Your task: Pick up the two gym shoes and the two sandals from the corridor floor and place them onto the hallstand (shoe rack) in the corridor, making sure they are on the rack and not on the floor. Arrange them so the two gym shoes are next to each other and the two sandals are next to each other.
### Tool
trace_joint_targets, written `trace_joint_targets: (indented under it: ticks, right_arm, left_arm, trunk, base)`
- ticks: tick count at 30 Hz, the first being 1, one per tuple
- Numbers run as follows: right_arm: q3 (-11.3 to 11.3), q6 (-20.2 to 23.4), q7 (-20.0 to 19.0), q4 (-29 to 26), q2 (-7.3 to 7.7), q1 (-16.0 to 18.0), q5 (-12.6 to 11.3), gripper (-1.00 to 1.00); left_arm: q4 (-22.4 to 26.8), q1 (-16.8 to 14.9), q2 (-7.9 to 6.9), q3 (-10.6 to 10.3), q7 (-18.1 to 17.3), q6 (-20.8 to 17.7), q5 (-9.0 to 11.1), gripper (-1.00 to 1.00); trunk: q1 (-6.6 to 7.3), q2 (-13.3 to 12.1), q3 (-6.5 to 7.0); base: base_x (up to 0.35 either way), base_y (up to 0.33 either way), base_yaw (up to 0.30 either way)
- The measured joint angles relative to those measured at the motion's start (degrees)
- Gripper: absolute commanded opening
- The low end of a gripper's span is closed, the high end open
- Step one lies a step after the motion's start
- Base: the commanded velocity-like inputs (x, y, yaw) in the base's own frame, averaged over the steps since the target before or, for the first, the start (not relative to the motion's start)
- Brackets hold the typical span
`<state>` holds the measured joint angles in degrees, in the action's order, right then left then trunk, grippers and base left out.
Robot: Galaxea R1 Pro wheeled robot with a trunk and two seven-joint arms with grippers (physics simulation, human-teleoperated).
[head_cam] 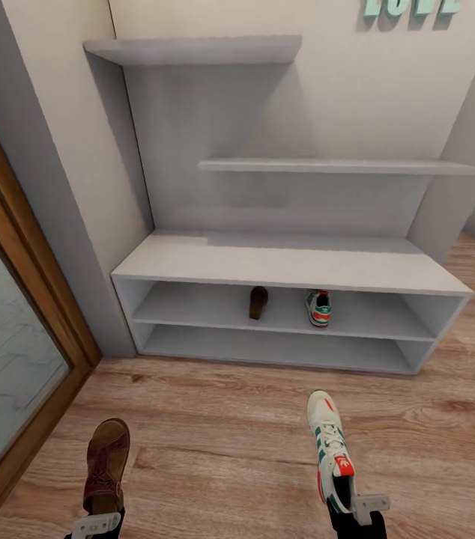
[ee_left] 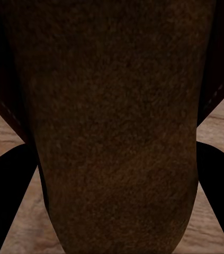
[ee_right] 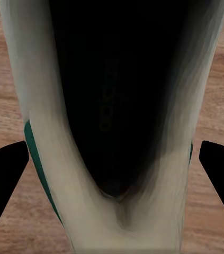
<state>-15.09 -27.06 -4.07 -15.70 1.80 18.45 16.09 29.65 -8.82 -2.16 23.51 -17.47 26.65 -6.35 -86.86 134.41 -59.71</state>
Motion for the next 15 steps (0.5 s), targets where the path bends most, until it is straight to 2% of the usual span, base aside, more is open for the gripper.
trace_joint_targets:
  ticks: [8, 9, 10, 11, 12, 13, 14, 15]
  right_arm:
    - [-0.2, -0.1, 0.1, -0.3, 0.07, 0.0, -0.1, -1.00]
    - [-0.3, -0.1, 0.2, -0.3, 0.14, 0.0, -0.2, -1.00]
    - [-3.8, 0.0, 0.2, -0.4, 1.75, 0.0, -0.3, -1.00]
    - [-5.8, 0.0, 0.1, -0.4, 2.95, 0.0, -0.8, -1.00]
    - [-6.0, 0.0, 0.0, -0.4, 3.99, 0.0, -0.4, -1.00]
    - [-8.3, 0.1, -0.1, -0.3, 6.60, 0.0, -0.1, -1.00]
    - [-12.4, 0.1, 0.0, -0.4, 9.34, 0.0, -1.0, -1.00]
    - [-12.6, 0.1, -0.1, -0.4, 9.63, 0.0, -0.5, -1.00]
  left_arm:
    - [0.1, -0.2, 0.19, -0.2, 0.2, -0.6, -0.4, -1.00]
    - [0.1, -0.5, 0.24, -0.8, 0.3, -1.0, -0.7, -1.00]
    - [0.7, -2.9, 0.73, -5.2, 0.6, -6.7, -1.9, -1.00]
    - [1.0, -5.3, 0.77, -6.2, 0.8, -9.1, -1.3, -1.00]
    - [1.0, -6.5, 0.83, -6.8, 0.8, -11.3, -1.4, -1.00]
    - [-1.3, -10.4, 1.06, -8.7, 0.6, -17.5, -1.8, -1.00]
    - [1.0, -14.1, 1.28, -10.1, 0.6, -21.7, -1.3, -1.00]
    - [1.3, -15.7, 1.41, -10.6, 0.5, -23.2, -1.2, -1.00]
  trunk:
    - [0.00, 0.0, 0.00]
    - [0.00, 0.0, 0.00]
    - [-0.01, 0.0, 0.00]
    - [0.00, 0.0, 0.01]
    - [0.00, 0.0, 0.01]
    - [-0.01, 0.0, 0.00]
    - [0.00, 0.0, 0.01]
    - [0.00, 0.0, 0.01]
  base:
    - [0.000, 0.000, 0.000]
    - [0.000, 0.000, 0.000]
    - [0.000, 0.000, 0.000]
    - [0.000, 0.000, 0.000]
    - [0.000, 0.000, 0.000]
    - [0.000, 0.000, 0.000]
    - [0.000, 0.000, 0.000]
    - [0.000, 0.000, 0.000]
